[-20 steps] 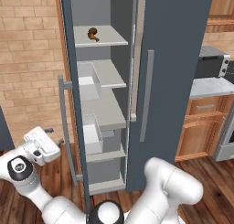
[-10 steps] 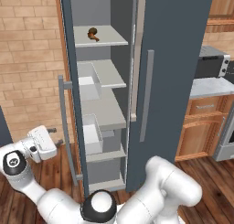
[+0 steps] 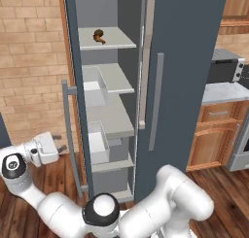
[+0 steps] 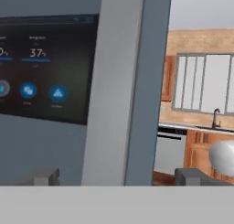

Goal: There's a chicken drumstick in the fridge that needs to be moved to the freezer for freezing. Pick up the chicken drumstick from the fridge, place it on any shelf in the freezer, and close the fridge and freezer doors when done.

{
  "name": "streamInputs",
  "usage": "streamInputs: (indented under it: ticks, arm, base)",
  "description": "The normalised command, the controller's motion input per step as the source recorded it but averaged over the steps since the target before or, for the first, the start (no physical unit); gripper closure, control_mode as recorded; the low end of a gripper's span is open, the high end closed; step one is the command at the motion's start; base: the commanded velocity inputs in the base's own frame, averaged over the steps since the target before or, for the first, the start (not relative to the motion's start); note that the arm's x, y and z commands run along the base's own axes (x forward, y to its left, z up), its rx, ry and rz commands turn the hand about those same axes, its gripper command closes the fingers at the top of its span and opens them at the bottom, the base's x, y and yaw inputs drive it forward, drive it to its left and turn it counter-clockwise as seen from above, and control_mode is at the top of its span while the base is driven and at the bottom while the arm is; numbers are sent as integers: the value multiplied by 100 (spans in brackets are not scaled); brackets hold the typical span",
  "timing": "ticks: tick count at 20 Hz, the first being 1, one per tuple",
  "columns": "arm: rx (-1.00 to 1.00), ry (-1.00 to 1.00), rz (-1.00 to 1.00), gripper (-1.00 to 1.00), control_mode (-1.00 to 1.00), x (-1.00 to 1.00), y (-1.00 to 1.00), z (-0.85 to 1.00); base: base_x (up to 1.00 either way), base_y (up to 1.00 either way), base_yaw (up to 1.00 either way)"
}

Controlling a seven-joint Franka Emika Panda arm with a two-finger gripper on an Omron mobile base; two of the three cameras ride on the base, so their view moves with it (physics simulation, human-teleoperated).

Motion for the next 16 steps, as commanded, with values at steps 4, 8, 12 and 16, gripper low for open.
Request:
streamInputs:
  ticks: [4,8,12,16]
  arm:
    - [3,6,0,-100,-100,3,-50,-4]
    - [8,2,0,-100,-100,0,-69,-4]
    - [12,1,0,-100,-100,0,-84,-1]
    - [14,0,0,-100,-100,0,-94,0]
  base:
    - [0,0,0]
    - [0,0,0]
    - [0,0,0]
    - [0,0,0]
